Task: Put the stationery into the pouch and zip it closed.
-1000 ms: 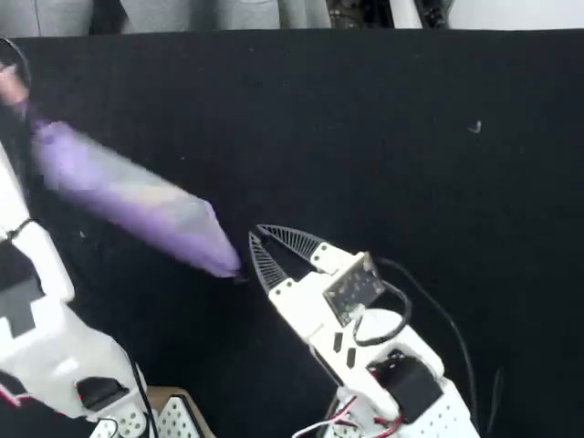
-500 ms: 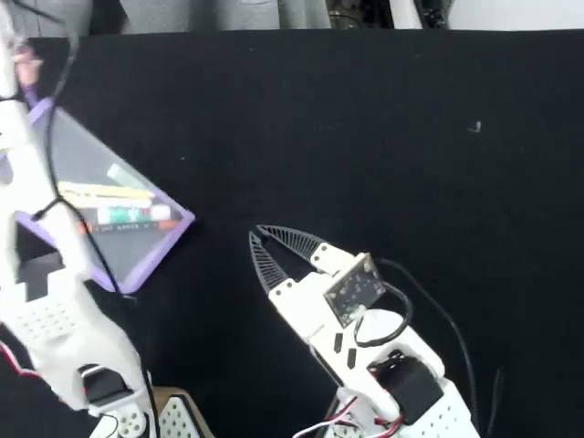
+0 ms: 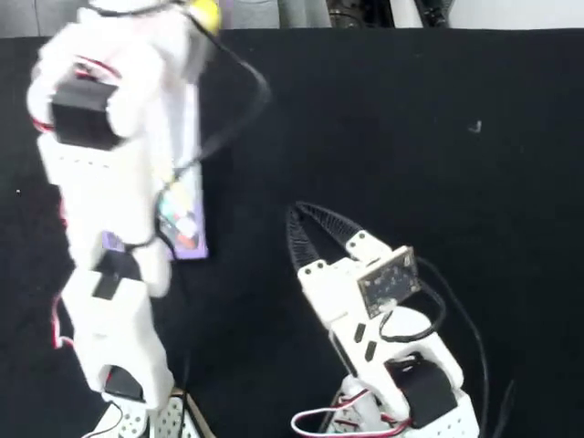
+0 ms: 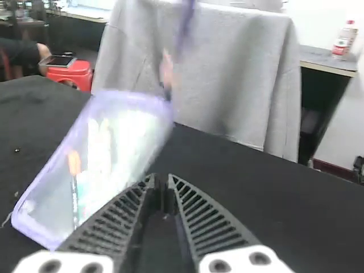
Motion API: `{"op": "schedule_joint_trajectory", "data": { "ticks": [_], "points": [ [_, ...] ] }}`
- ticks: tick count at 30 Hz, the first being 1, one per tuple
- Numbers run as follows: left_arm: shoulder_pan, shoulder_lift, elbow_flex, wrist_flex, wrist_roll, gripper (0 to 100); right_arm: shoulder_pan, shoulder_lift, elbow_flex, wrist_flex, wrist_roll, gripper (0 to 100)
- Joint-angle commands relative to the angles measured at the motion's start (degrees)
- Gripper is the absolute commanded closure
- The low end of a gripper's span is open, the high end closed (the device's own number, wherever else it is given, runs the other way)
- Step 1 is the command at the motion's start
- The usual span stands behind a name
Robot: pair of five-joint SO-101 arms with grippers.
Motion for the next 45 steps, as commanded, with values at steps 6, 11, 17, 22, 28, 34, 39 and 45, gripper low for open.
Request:
{"op": "schedule_joint_trajectory", "data": {
  "ticks": [6,11,17,22,28,34,39,45],
  "points": [
    [6.0,-1.4,6.0,10.0,-1.4,84,1.2,-4.9,-3.5,0.4,0.4,98.7],
    [1.5,-1.4,9.6,9.8,-1.2,84,1.2,-4.9,-3.5,0.4,0.4,98.7],
    [-7.7,-5.8,0.4,9.8,1.9,85,1.7,-4.9,-3.0,-1.0,0.5,98.7],
    [-15.4,-16.2,-5.2,9.9,9.8,96,7.3,-4.9,-2.3,-6.9,2.0,98.7],
    [-20.4,-33.8,0.7,10.0,10.4,96,11.5,-4.8,-1.2,-13.2,2.0,98.7],
    [-19.3,-60.7,27.1,9.9,10.4,96,14.7,-4.8,-2.2,-13.5,2.1,98.7],
    [-14.8,-86.6,55.0,9.4,10.4,96,14.7,-4.8,-2.8,-13.4,2.1,98.7],
    [-9.3,-114.3,93.0,-0.2,10.4,96,14.8,-4.8,-1.5,-13.0,2.1,98.7]
  ]
}}
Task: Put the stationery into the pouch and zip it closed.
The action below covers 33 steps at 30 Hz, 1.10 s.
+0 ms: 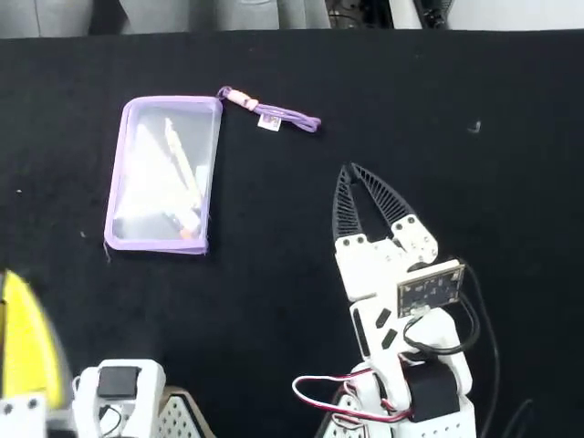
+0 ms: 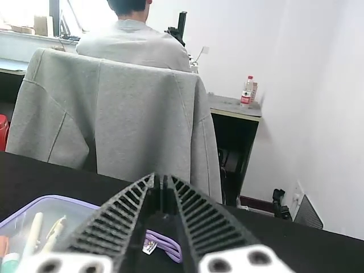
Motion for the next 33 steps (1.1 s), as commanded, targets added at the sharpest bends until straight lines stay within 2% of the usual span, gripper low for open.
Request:
{"op": "schedule_joint_trajectory", "data": {
  "ticks": [1,3,4,9,12,18,24,27,33],
  "points": [
    [3.9,-21.5,34.5,-8.3,0.7,96,1.1,-4.8,-0.6,-0.8,0.4,98.7],
    [3.7,-28.1,48.4,-11.4,0.7,96,2.6,-4.8,0.9,-0.8,0.8,98.7],
    [3.6,-27.3,52.4,-11.6,0.7,97,3.9,-4.8,1.5,-0.8,1.9,98.7],
    [4.6,-26.0,53.6,-12.7,0.7,97,11.5,-4.8,3.1,5.4,10.0,98.7],
    [6.7,-26.5,61.8,-17.7,0.0,97,12.2,-4.8,3.2,12.7,10.4,98.7],
    [6.6,-26.4,88.7,-28.1,-3.6,97,12.2,-4.8,3.4,24.0,10.2,98.7],
    [1.7,-26.3,98.2,-26.9,-3.0,97,12.6,-4.8,8.5,32.4,1.8,98.7],
    [-2.2,-26.3,101.7,-24.6,-3.0,97,12.7,-4.8,11.4,33.4,1.9,98.7],
    [-14.5,-26.3,112.0,-28.6,-3.0,97,12.7,-4.8,18.9,33.4,1.9,98.7]
  ]
}}
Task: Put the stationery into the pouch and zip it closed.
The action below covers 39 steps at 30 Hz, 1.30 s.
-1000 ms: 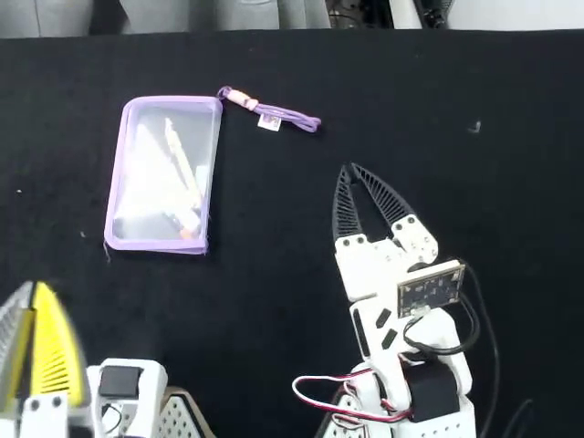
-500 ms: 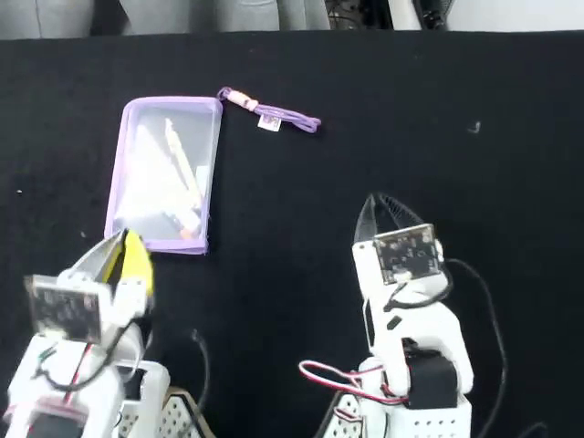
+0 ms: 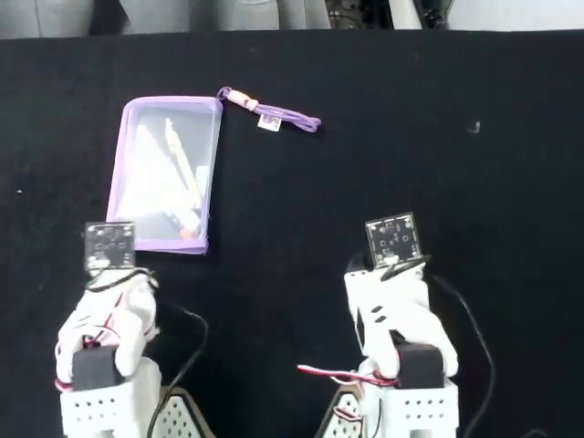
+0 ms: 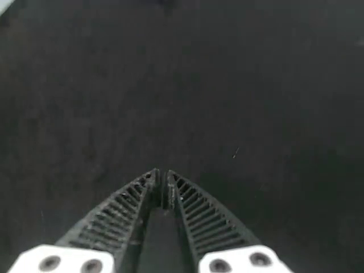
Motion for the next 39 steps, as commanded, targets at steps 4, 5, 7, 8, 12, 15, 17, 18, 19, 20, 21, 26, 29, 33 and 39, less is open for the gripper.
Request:
{"op": "schedule_joint_trajectory", "data": {
  "ticks": [4,5,7,8,12,15,17,18,19,20,21,26,29,33,39],
  "points": [
    [-8.6,0.4,8.0,-5.6,-0.5,97,0.8,-4.7,5.4,3.3,-0.6,98.7],
    [-8.0,0.5,8.2,-4.7,-0.5,97,0.8,-4.7,5.4,4.8,-0.5,98.7],
    [-6.2,0.5,8.2,1.1,-0.6,97,1.1,-4.7,5.4,7.9,-0.4,98.7],
    [-5.7,0.3,8.1,2.9,-0.6,97,1.1,-4.7,5.4,9.1,-0.4,98.7],
    [-5.6,0.5,8.1,2.2,-0.4,97,1.1,-4.7,5.4,10.1,-0.4,98.7],
    [-5.5,0.5,8.1,2.2,-0.4,97,1.1,-4.7,5.4,10.1,-0.4,98.7],
    [-5.5,0.5,8.1,2.2,-0.4,97,1.1,-4.7,5.4,10.1,-0.4,98.7],
    [-5.4,0.5,8.1,2.2,-0.4,97,1.1,-4.7,5.4,10.1,-0.4,98.7],
    [-5.4,0.5,8.1,2.2,-0.4,97,1.1,-4.7,5.4,10.1,-0.4,98.7],
    [-5.4,0.5,8.1,2.2,-0.4,97,1.1,-4.7,5.4,10.1,-0.4,98.7],
    [-5.4,0.5,8.1,2.2,-0.4,97,1.1,-4.7,5.4,10.1,-0.4,98.7],
    [-5.4,0.5,8.1,2.2,-0.4,97,1.1,-4.7,5.4,10.1,-0.4,98.7],
    [-5.4,0.5,8.1,2.2,-0.4,97,1.1,-4.7,5.4,10.1,-0.4,98.7],
    [-5.4,0.5,8.1,2.2,-0.4,97,1.1,-4.7,5.4,10.1,-0.4,98.7],
    [-5.4,0.5,8.1,2.2,-0.4,97,1.1,-4.7,5.4,10.1,-0.4,98.7]
  ]
}}
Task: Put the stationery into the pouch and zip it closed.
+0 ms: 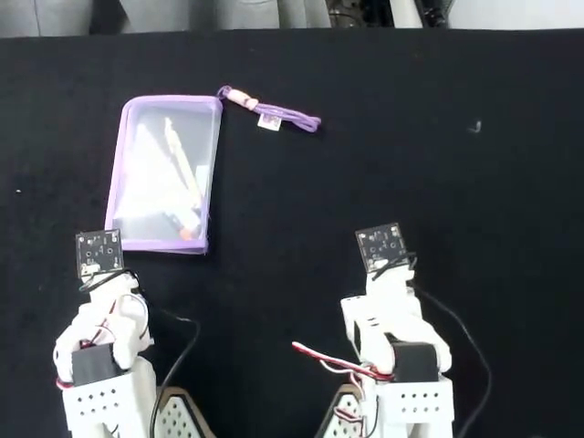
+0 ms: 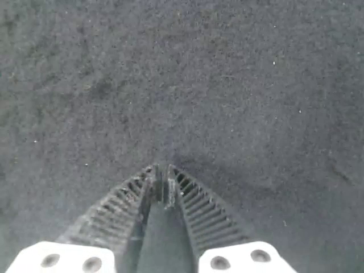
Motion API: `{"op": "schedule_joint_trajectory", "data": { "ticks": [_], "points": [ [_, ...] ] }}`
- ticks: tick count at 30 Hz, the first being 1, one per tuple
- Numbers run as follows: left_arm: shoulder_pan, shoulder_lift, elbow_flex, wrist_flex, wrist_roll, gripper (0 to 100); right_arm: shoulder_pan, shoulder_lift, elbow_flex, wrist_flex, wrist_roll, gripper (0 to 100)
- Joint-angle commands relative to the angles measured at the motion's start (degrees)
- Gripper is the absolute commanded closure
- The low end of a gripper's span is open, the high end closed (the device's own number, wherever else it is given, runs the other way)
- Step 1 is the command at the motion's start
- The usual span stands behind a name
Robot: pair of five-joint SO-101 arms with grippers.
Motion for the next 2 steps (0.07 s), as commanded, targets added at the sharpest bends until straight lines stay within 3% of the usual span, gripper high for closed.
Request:
{"op": "schedule_joint_trajectory", "data": {
  "ticks": [1,2],
  "points": [
    [0.5,-0.3,1.2,0.3,-0.4,97,1.0,-4.7,0.0,0.4,-0.2,98.7],
    [0.5,-0.3,1.2,0.3,-0.4,97,1.0,-4.7,0.0,0.4,-0.2,98.7]
  ]
}}
